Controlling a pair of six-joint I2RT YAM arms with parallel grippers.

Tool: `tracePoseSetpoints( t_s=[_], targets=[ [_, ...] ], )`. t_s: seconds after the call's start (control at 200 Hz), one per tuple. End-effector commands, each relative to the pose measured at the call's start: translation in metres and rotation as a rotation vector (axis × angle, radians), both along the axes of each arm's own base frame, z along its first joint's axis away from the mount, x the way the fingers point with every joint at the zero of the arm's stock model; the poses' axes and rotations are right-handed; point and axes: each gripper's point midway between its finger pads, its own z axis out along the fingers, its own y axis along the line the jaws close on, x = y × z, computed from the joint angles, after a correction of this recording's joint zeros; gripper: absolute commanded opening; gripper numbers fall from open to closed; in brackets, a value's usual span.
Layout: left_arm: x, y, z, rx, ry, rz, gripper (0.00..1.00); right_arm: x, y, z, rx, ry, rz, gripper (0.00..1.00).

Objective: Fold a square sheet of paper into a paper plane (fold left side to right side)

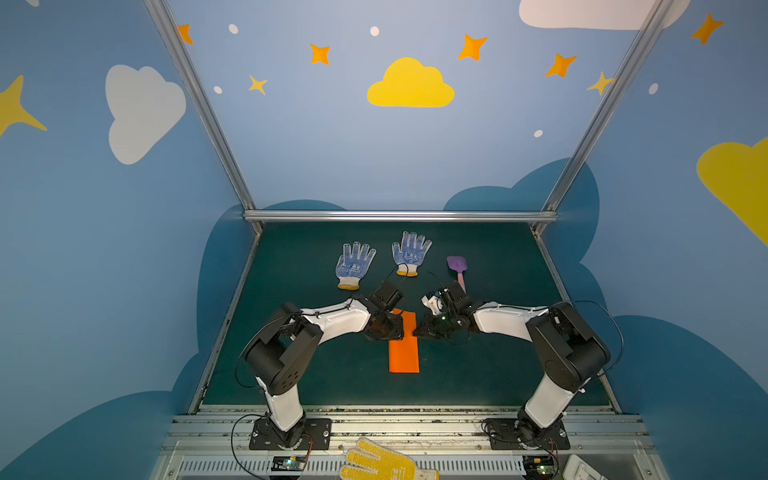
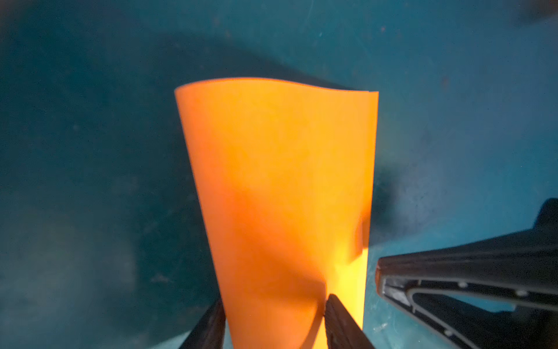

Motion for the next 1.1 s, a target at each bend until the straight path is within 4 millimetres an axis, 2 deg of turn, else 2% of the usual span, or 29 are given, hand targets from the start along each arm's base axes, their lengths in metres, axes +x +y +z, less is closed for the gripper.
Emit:
tracePoseSetpoints(
  t_s=[0.0, 0.325, 0.606, 0.686, 0.981, 1.096],
  targets=[
    [-0.013, 0.011, -0.025, 0.075, 0.059, -0.016, 0.54, 0.000, 0.007, -0.002, 0.003, 0.011, 0.022, 0.00],
    [-0.013, 0.007, -0.015, 0.059, 0.054, -0.029, 0.55, -0.004, 0.003, -0.023, -0.045, 0.043, 0.028, 0.00],
    [-0.012, 0.017, 0.014, 0.002, 0.031, -0.017, 0.70, -0.006, -0.002, -0.031, -0.060, 0.053, 0.014, 0.00],
    [-0.013, 0.021, 0.018, -0.039, 0.042, 0.003, 0.71, -0.006, -0.002, -0.031, -0.060, 0.055, 0.014, 0.00],
    [-0.017, 0.022, 0.020, -0.207, 0.052, 0.045, 0.62, -0.006, -0.001, -0.031, -0.058, 0.059, 0.017, 0.00],
    [-0.017, 0.022, 0.017, -0.235, 0.051, 0.056, 0.55, -0.006, 0.000, -0.031, -0.055, 0.060, 0.017, 0.00]
  ],
)
